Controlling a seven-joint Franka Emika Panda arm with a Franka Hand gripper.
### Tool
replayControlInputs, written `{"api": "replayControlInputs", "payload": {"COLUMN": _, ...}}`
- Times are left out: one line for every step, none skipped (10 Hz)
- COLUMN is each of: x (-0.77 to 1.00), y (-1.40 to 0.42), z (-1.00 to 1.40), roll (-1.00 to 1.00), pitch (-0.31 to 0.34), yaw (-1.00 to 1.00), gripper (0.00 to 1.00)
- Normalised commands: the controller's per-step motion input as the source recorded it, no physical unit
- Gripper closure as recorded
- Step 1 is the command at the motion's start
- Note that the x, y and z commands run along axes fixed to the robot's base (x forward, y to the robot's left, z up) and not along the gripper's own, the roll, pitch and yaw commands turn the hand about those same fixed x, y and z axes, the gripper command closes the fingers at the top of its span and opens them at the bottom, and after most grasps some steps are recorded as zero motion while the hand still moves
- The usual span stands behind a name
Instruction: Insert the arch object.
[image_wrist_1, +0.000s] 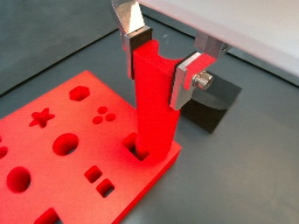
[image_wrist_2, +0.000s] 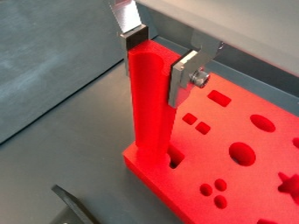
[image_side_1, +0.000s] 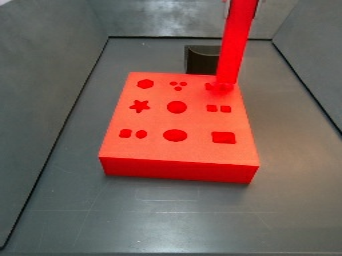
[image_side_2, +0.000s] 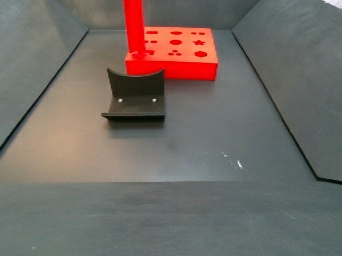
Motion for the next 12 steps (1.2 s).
{"api": "replayControlInputs", "payload": {"x": 0.16, "y": 0.00, "z": 0.00, "roll": -0.03, "pitch": -0.011, "yaw": -0.31, "gripper": 1.00}}
{"api": "replayControlInputs", "payload": {"x": 0.02, "y": 0.00, "z": -0.05, "roll": -0.01, "pitch": 0.000, "yaw": 0.00, "gripper": 1.00}}
{"api": "replayControlInputs", "payload": {"x": -0.29, "y": -0.09, "z": -0.11, "roll": -0.08, "pitch": 0.000, "yaw": 0.05, "gripper": 1.00}}
{"api": "replayControlInputs", "payload": {"x": -0.33, "y": -0.28, "z": -0.05, "roll": -0.06, "pitch": 0.000, "yaw": 0.06, "gripper": 1.00}}
{"api": "replayControlInputs", "payload": {"x": -0.35, "y": -0.27, "z": 0.00, "roll": -0.02, "pitch": 0.000, "yaw": 0.09, "gripper": 1.00}}
{"api": "replayControlInputs", "payload": {"x": -0.33, "y": -0.21, "z": 0.00, "roll": 0.00, "pitch": 0.000, "yaw": 0.09, "gripper": 1.00}}
{"api": "replayControlInputs", "payload": {"x": -0.21, "y": -0.03, "z": 0.00, "roll": 0.00, "pitch": 0.000, "yaw": 0.12, "gripper": 1.00}}
{"api": "replayControlInputs", "payload": {"x": 0.00, "y": 0.00, "z": -0.03, "roll": 0.00, "pitch": 0.000, "yaw": 0.15, "gripper": 1.00}}
{"api": "replayControlInputs", "payload": {"x": 0.00, "y": 0.04, "z": -0.09, "roll": 0.00, "pitch": 0.000, "yaw": 0.30, "gripper": 1.00}}
{"api": "replayControlInputs", "payload": {"x": 0.00, "y": 0.00, "z": -0.04, "roll": 0.00, "pitch": 0.000, "yaw": 0.25, "gripper": 1.00}}
{"api": "replayControlInputs", "payload": {"x": 0.10, "y": 0.00, "z": -0.02, "roll": 0.00, "pitch": 0.000, "yaw": 0.07, "gripper": 1.00}}
{"api": "replayControlInputs", "payload": {"x": 0.05, "y": 0.00, "z": -0.03, "roll": 0.00, "pitch": 0.000, "yaw": 0.03, "gripper": 1.00}}
